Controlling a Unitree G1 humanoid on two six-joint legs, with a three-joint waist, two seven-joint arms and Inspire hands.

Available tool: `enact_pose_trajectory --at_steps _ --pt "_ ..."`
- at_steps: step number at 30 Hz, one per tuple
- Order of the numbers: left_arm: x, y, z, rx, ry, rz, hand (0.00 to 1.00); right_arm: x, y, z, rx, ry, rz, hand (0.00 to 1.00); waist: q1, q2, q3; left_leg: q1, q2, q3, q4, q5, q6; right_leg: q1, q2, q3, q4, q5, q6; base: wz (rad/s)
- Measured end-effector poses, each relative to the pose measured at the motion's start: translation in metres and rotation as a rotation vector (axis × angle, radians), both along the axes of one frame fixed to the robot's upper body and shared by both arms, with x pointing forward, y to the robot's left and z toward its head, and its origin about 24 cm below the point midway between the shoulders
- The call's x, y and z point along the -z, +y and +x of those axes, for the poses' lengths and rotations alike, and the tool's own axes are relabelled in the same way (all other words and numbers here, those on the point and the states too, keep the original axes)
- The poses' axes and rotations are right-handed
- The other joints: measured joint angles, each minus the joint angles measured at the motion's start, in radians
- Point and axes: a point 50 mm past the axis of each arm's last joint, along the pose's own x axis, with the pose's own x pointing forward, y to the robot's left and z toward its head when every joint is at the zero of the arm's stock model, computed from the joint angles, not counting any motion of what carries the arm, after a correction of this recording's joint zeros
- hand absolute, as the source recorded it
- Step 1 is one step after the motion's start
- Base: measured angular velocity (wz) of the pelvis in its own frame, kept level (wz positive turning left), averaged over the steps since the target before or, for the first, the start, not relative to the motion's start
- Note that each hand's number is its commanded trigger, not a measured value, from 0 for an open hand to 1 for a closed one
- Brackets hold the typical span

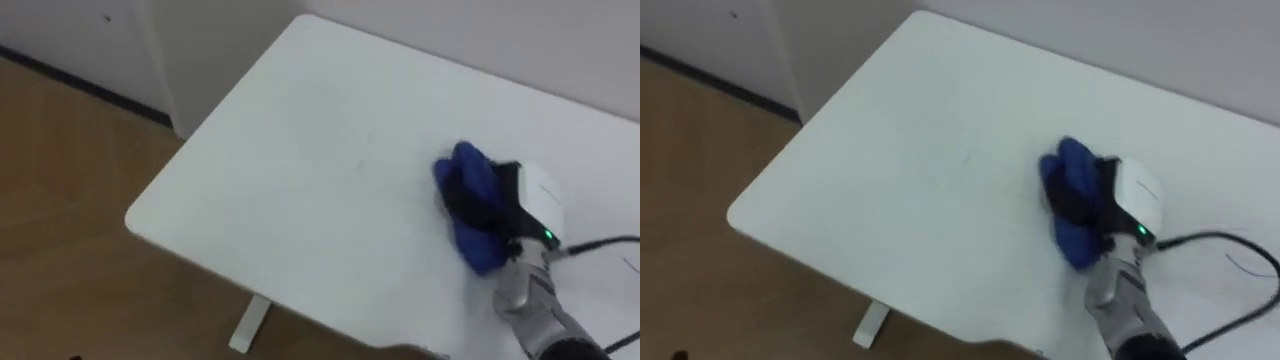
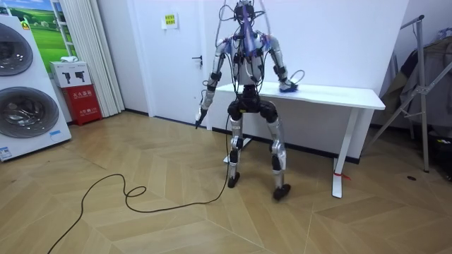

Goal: Wipe table

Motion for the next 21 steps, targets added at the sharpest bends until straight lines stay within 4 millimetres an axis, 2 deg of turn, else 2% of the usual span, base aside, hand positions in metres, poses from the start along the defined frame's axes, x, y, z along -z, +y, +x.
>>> enact_pose_trajectory --at_steps 1,2,3,4,5,7,8,9,10,11,12,13,14,15,16,17,18,19,20,21 --pt "-0.002 0.002 0.006 0.012 -0.022 0.013 0.0 0.004 -0.012 -0.017 0.062 0.019 -0.003 1.0 -0.025 0.003 -0.0049 0.0 0.011 -0.022 0.005 0.0 -0.011 0.022 -0.004 0.007 -0.082 0.023 0.003 0.38" --pt "-0.003 0.002 0.01 0.019 -0.035 0.018 0.0 0.007 -0.016 -0.024 0.087 0.028 0.001 1.0 -0.039 0.002 -0.0071 -0.001 0.017 -0.034 0.005 0.0 -0.018 0.033 -0.004 0.017 -0.125 0.038 0.002 0.51" --pt "-0.005 0.0 0.02 0.044 -0.056 0.018 0.0 0.008 -0.018 -0.029 0.112 0.027 0.012 1.0 -0.069 -0.003 -0.0106 -0.002 0.028 -0.052 0.005 -0.003 -0.034 0.047 -0.005 0.014 -0.179 0.072 -0.002 0.45" --pt "-0.005 -0.002 0.025 0.068 -0.066 0.016 0.0 0.008 -0.017 -0.03 0.114 0.026 0.022 1.0 -0.085 -0.009 -0.0145 0.003 0.04 -0.063 0.005 -0.004 -0.053 0.051 -0.005 0.014 -0.209 0.112 0.002 0.3" --pt "-0.005 -0.004 0.029 0.08 -0.071 0.012 0.0 0.008 -0.015 -0.028 0.108 0.022 0.029 1.0 -0.082 -0.01 -0.0147 0.011 0.052 -0.063 0.005 -0.006 -0.067 0.049 -0.001 0.013 -0.22 0.13 0.001 -0.09" --pt "-0.002 -0.014 0.036 0.098 -0.088 -0.02 0.0 0.002 0.006 -0.002 0.034 -0.006 0.059 1.0 -0.049 -0.013 -0.0143 0.039 0.123 -0.034 -0.001 -0.009 -0.133 0.01 0.037 0.013 -0.195 0.169 -0.003 -0.53" --pt "0.0 -0.018 0.039 0.1 -0.095 -0.031 0.0 -0.002 0.014 0.009 -0.008 -0.012 0.057 1.0 -0.037 -0.015 -0.0137 0.043 0.144 -0.026 -0.006 -0.006 -0.153 -0.006 0.054 0.01 -0.173 0.169 -0.003 -0.65" --pt "0.0 -0.021 0.042 0.105 -0.107 -0.045 0.0 -0.013 0.031 0.034 -0.091 -0.032 0.054 1.0 -0.018 -0.019 -0.0133 0.044 0.186 -0.014 -0.021 0.005 -0.196 -0.042 0.09 -0.02 -0.106 0.161 0.0 -0.69" --pt "0.005 -0.033 0.045 0.112 -0.12 -0.086 0.0 -0.029 0.051 0.06 -0.189 -0.055 0.03 1.0 0.015 -0.007 -0.0143 0.049 0.238 -0.002 -0.042 0.025 -0.214 -0.1 0.124 -0.066 -0.011 0.106 -0.02 -0.66" --pt "0.007 -0.037 0.045 0.113 -0.123 -0.108 0.0 -0.037 0.06 0.072 -0.239 -0.062 0.018 1.0 0.028 -0.006 -0.0138 0.048 0.259 0.009 -0.054 0.042 -0.2 -0.128 0.136 -0.073 0.023 0.075 -0.043 -0.4" --pt "0.011 -0.046 0.045 0.119 -0.12 -0.147 0.0 -0.051 0.082 0.089 -0.343 -0.079 0.001 1.0 0.042 -0.005 -0.0108 0.033 0.294 0.018 -0.058 0.088 -0.153 -0.157 0.16 -0.094 0.074 0.024 -0.082 0.2" --pt "0.014 -0.052 0.043 0.124 -0.115 -0.18 0.0 -0.063 0.099 0.1 -0.427 -0.1 -0.011 1.0 0.048 -0.002 -0.0065 -0.001 0.315 0.019 -0.043 0.141 -0.141 -0.165 0.18 -0.108 0.097 -0.014 -0.11 0.41" --pt "0.015 -0.054 0.041 0.13 -0.109 -0.192 0.0 -0.068 0.107 0.104 -0.462 -0.112 -0.011 1.0 0.056 -0.003 -0.005 -0.015 0.314 0.02 -0.029 0.149 -0.143 -0.165 0.188 -0.121 0.102 -0.026 -0.125 0.6" --pt "0.017 -0.055 0.034 0.138 -0.09 -0.206 0.0 -0.075 0.117 0.11 -0.518 -0.125 -0.017 1.0 0.061 0.003 0.0062 -0.04 0.309 0.035 0.01 0.15 -0.143 -0.151 0.205 -0.154 0.1 -0.045 -0.149 0.69" --pt "0.017 -0.053 0.03 0.138 -0.076 -0.207 0.0 -0.079 0.118 0.114 -0.542 -0.135 -0.011 1.0 0.064 0.008 0.0171 -0.075 0.292 0.04 0.055 0.15 -0.143 -0.141 0.214 -0.183 0.1 -0.066 -0.165 0.73" --pt "0.017 -0.051 0.023 0.131 -0.06 -0.204 0.0 -0.08 0.117 0.115 -0.545 -0.135 -0.006 1.0 0.067 0.01 0.0211 -0.096 0.277 0.038 0.085 0.146 -0.138 -0.139 0.222 -0.182 0.098 -0.075 -0.172 0.85" --pt "0.018 -0.047 0.01 0.118 -0.023 -0.201 0.0 -0.077 0.11 0.112 -0.531 -0.12 -0.007 1.0 0.064 0.01 0.0241 -0.143 0.223 0.026 0.16 0.119 -0.113 -0.133 0.223 -0.181 0.092 -0.084 -0.186 0.69" --pt "0.019 -0.045 -0.003 0.109 0.012 -0.2 0.0 -0.072 0.095 0.106 -0.512 -0.097 -0.037 1.0 0.065 0.014 0.0262 -0.178 0.145 0.017 0.221 0.081 -0.096 -0.127 0.223 -0.17 0.077 -0.085 -0.191 0.65" --pt "0.02 -0.044 -0.01 0.101 0.028 -0.203 0.0 -0.071 0.086 0.103 -0.501 -0.104 -0.044 1.0 0.064 0.021 0.0288 -0.185 0.111 0.014 0.236 0.064 -0.088 -0.118 0.223 -0.174 0.065 -0.083 -0.193 0.35" --pt "0.02 -0.041 -0.028 0.076 0.062 -0.2 0.0 -0.065 0.072 0.095 -0.468 -0.1 -0.047 1.0 0.064 0.029 0.0258 -0.186 0.037 0.033 0.232 0.041 -0.073 -0.102 0.226 -0.172 0.041 -0.078 -0.195 0.05"
